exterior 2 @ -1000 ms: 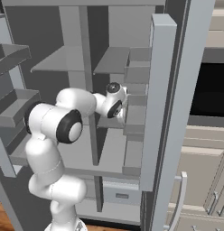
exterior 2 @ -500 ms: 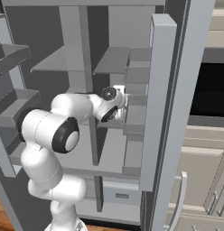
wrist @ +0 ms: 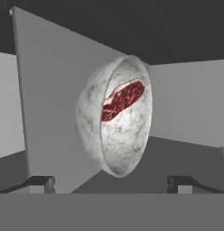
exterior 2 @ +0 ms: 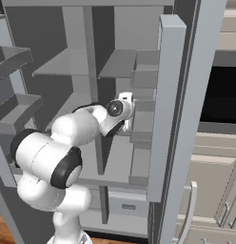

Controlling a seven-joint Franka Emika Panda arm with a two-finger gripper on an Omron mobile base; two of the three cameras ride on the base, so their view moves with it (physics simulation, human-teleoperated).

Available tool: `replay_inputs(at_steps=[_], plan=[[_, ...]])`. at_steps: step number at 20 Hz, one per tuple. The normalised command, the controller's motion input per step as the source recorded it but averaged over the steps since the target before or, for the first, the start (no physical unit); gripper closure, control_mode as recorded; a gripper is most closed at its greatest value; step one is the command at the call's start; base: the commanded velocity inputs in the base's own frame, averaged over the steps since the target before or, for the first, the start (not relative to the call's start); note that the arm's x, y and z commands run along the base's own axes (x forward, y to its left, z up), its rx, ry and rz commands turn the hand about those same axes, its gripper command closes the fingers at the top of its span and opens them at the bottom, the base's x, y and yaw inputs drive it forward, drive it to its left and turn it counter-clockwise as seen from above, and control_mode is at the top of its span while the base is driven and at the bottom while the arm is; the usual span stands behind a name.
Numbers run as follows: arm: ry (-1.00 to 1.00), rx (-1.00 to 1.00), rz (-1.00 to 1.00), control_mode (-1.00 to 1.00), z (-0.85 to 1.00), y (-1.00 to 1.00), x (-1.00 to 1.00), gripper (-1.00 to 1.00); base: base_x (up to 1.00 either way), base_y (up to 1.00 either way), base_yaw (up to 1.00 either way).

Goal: Place one of the steaks on the plate and the other in the bowl. Then place the bowl in the fridge.

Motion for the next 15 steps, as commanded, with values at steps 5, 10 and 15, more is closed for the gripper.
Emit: replay_inputs(at_steps=[5,10,15], plan=[[0.00,0.00,0.00,-1.00,0.54,0.38,-0.42,-1.00,0.00,0.00,0.00],[0.00,0.00,-0.01,-1.00,0.77,0.33,-0.35,-1.00,0.00,0.00,0.00],[0.02,0.00,-0.12,-1.00,0.48,0.11,-0.48,-1.00,0.00,0.00,0.00]])
